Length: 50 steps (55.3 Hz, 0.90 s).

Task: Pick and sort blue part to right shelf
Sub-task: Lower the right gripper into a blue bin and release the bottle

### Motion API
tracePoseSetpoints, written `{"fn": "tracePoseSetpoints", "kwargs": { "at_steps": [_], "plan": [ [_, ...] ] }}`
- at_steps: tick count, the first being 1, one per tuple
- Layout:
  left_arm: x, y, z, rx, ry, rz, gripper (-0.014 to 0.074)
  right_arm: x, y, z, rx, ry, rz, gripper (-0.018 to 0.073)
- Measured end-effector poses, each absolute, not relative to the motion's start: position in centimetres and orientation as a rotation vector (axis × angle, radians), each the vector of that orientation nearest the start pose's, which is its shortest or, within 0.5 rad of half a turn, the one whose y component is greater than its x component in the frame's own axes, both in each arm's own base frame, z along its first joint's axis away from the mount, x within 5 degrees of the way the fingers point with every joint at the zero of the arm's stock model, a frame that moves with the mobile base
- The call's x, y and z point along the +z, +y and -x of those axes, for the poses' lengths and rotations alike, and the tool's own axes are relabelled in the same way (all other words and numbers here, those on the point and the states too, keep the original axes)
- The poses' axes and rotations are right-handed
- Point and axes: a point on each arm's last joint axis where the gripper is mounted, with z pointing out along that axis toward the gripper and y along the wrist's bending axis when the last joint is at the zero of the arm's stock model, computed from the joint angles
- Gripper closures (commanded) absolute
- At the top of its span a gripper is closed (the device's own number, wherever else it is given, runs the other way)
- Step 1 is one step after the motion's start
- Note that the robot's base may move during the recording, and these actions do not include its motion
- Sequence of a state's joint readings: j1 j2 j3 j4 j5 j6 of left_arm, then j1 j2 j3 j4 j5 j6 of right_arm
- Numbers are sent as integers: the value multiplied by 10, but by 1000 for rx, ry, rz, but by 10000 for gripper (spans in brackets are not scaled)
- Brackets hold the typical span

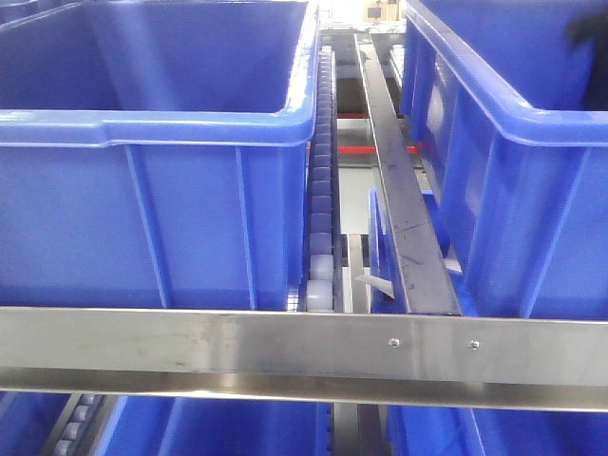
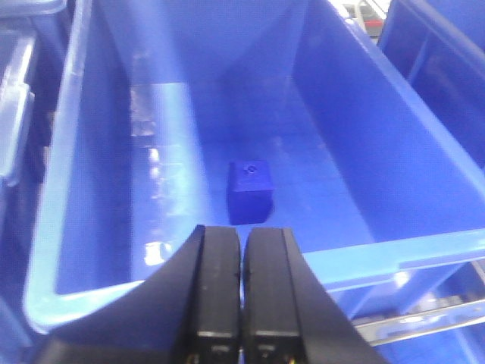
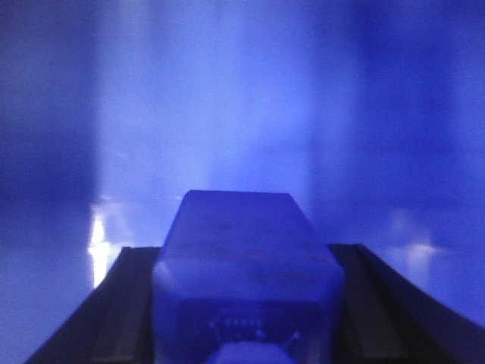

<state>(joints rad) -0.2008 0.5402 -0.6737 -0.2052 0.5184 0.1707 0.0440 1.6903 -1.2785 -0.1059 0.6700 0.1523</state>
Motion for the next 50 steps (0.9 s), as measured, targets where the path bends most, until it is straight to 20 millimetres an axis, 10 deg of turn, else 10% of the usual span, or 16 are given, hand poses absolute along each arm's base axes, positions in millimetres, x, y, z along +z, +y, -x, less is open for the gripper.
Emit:
{"fn": "tracePoseSetpoints", "kwargs": {
  "at_steps": [13, 32, 41, 50],
  "plan": [
    [352, -30, -100, -254, 1849, -242, 472, 233, 9, -378, -78, 2630, -29, -34],
    [351, -31, -99, -256, 1863, -246, 472, 273, 7, -373, -106, 2548, -18, -64],
    [350, -31, -99, -257, 1868, -248, 472, 312, 6, -336, -91, 2422, -20, -44],
    [351, -28, -89, -246, 1854, -258, 472, 334, 4, -271, -67, 2262, -11, 190]
  ]
}}
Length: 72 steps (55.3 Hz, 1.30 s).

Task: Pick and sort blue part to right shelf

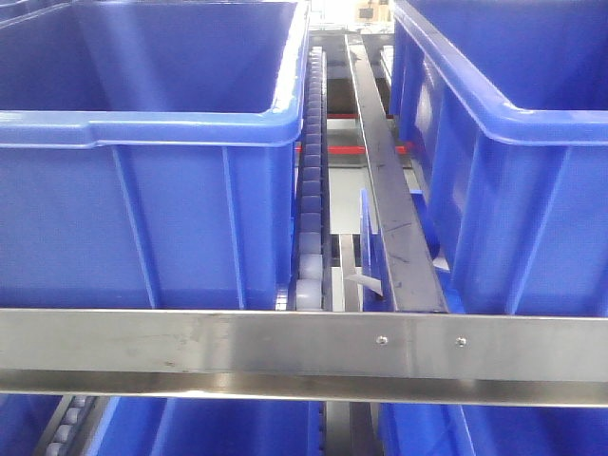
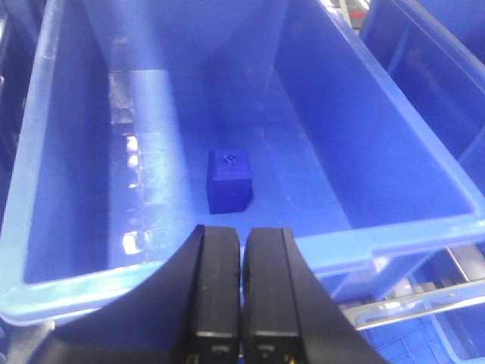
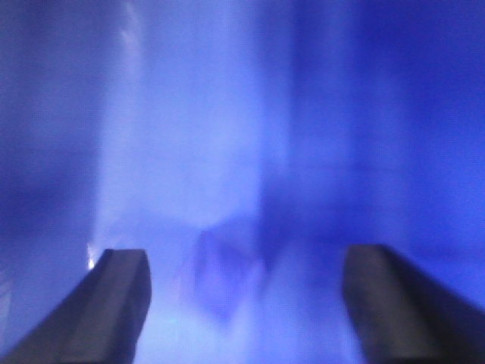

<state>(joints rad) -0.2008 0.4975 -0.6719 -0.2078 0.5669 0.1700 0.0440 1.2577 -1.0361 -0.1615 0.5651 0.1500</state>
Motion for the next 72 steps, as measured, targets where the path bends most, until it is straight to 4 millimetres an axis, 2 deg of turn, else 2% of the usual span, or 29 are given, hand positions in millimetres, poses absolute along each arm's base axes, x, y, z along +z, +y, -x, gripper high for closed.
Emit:
{"fn": "tracePoseSetpoints", "kwargs": {
  "at_steps": [6, 10, 24, 33, 38, 45, 72],
  "plan": [
    [351, -25, -81, -203, 1823, -273, 472, 334, 3, -225, -58, 2189, -9, 424],
    [345, -23, -77, -183, 1816, -280, 472, 331, 1, -194, -53, 2136, -8, 518],
    [318, -20, -69, -174, 1772, -263, 472, 317, -3, -90, -33, 1855, -15, 512],
    [310, -20, -70, -172, 1758, -256, 472, 301, -5, -37, -21, 1636, -23, 512],
    [310, -20, -70, -171, 1750, -254, 472, 289, -6, -25, -19, 1591, -27, 512],
    [311, -20, -71, -171, 1740, -251, 472, 281, -6, -26, -21, 1611, -28, 512],
    [311, -20, -71, -170, 1740, -251, 472, 283, -5, -26, -18, 1583, -24, 512]
  ]
}}
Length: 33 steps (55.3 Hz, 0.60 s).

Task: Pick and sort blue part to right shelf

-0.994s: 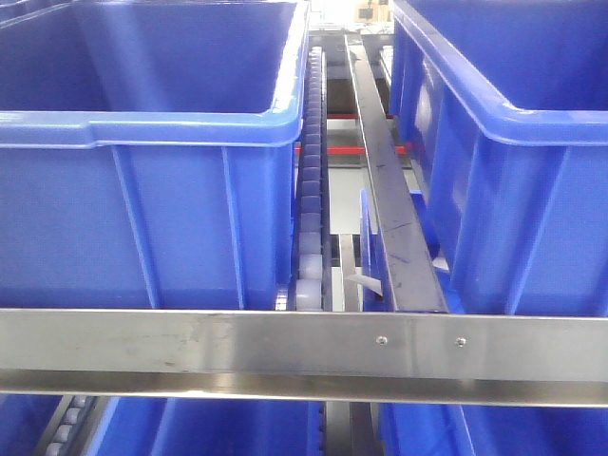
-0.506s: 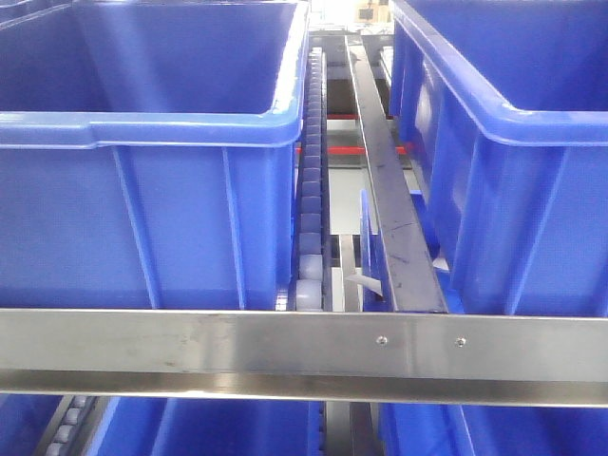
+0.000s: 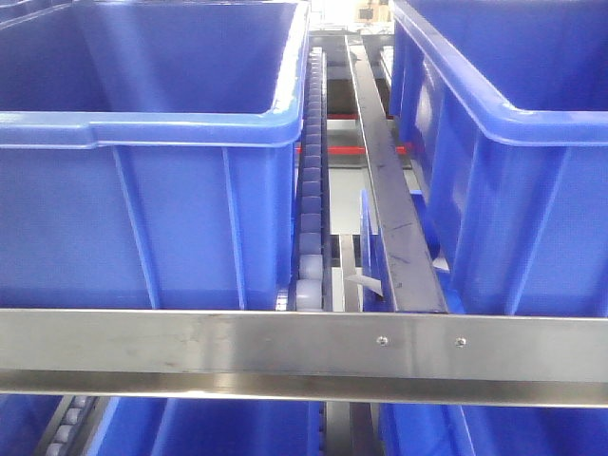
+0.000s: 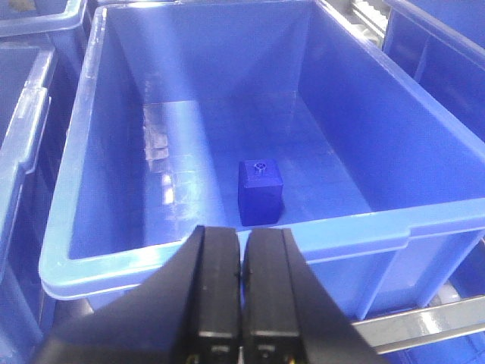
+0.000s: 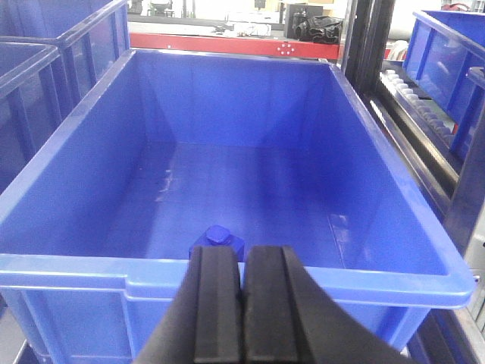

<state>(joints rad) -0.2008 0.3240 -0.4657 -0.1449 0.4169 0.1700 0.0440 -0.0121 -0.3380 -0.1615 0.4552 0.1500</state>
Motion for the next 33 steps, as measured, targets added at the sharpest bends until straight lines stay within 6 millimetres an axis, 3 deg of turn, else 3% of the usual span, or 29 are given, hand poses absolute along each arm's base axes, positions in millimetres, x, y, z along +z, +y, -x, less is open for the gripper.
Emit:
{"fn": "tracePoseSetpoints", "kwargs": {
  "at_steps": [11, 16, 33],
  "plan": [
    [310, -19, -71, -156, 1733, -246, 472, 283, -5, -26, -18, 1582, -24, 512],
    [300, -15, -70, -119, 1697, -198, 472, 283, -5, -26, -18, 1582, -24, 512],
    [214, -3, -55, 2, 1599, -55, 472, 283, -5, -26, -17, 1579, -24, 512]
  ]
}}
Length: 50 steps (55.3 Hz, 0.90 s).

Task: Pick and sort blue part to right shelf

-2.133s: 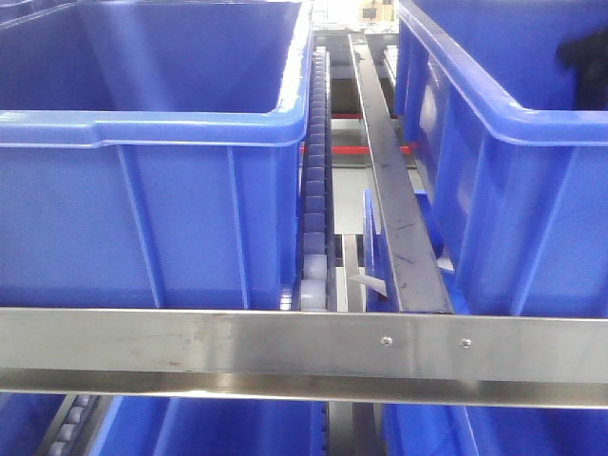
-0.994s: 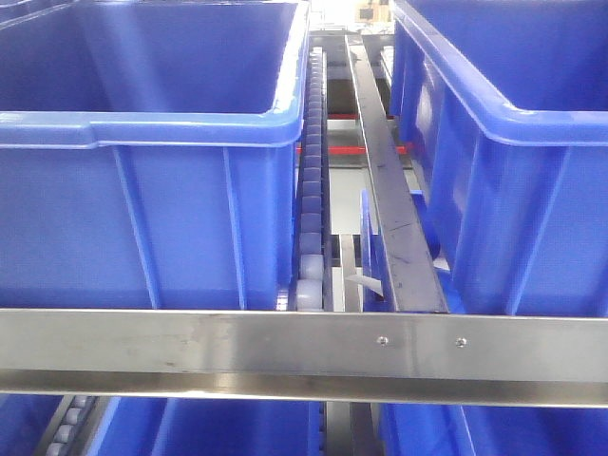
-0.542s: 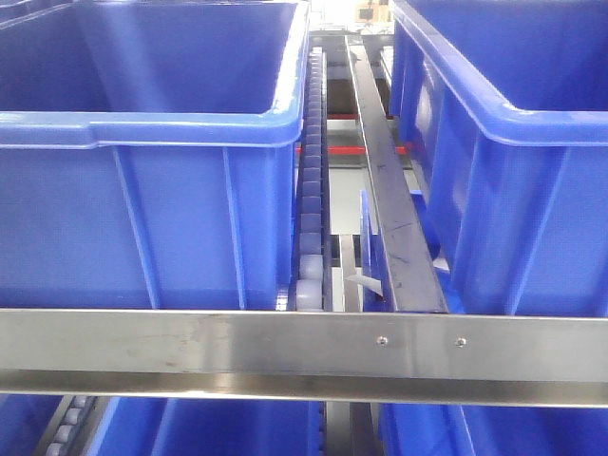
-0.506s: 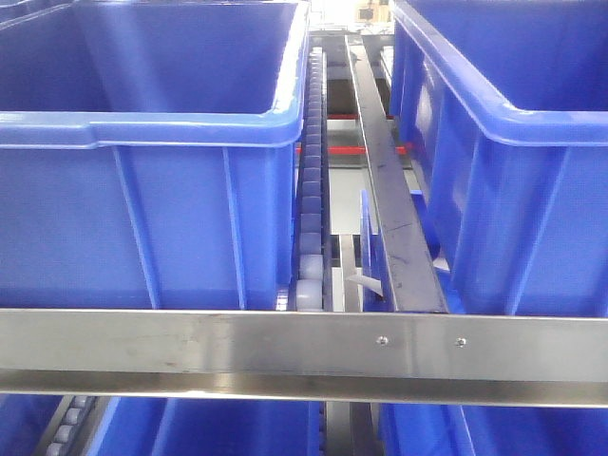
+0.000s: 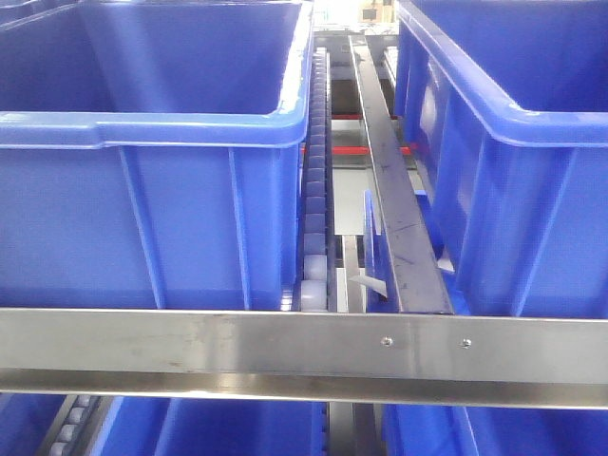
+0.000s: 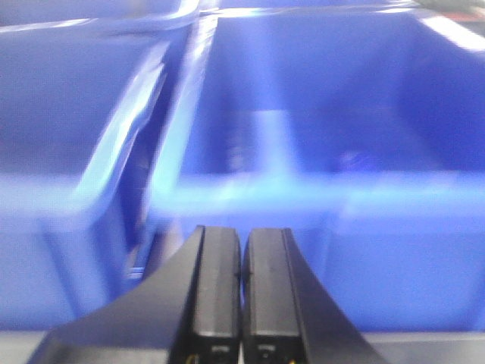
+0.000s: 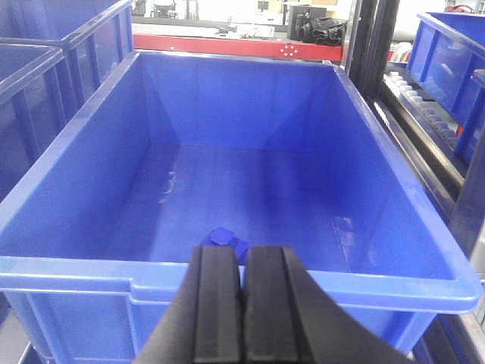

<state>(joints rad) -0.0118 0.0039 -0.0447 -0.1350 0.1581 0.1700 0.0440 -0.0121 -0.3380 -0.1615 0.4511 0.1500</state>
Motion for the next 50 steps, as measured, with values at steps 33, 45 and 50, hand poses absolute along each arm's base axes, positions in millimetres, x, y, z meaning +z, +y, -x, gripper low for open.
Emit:
{"fn": "tracePoseSetpoints", "kwargs": {
  "at_steps": [33, 45, 50],
  "plan": [
    [209, -1, -56, 15, 1525, -39, 472, 283, -5, -26, -17, 1578, -23, 512],
    [209, -1, -56, 14, 1525, -38, 472, 283, -5, -26, -17, 1578, -23, 512],
    [209, -1, -56, 14, 1525, -38, 472, 283, -6, -26, -26, 1577, -20, 512]
  ]
}}
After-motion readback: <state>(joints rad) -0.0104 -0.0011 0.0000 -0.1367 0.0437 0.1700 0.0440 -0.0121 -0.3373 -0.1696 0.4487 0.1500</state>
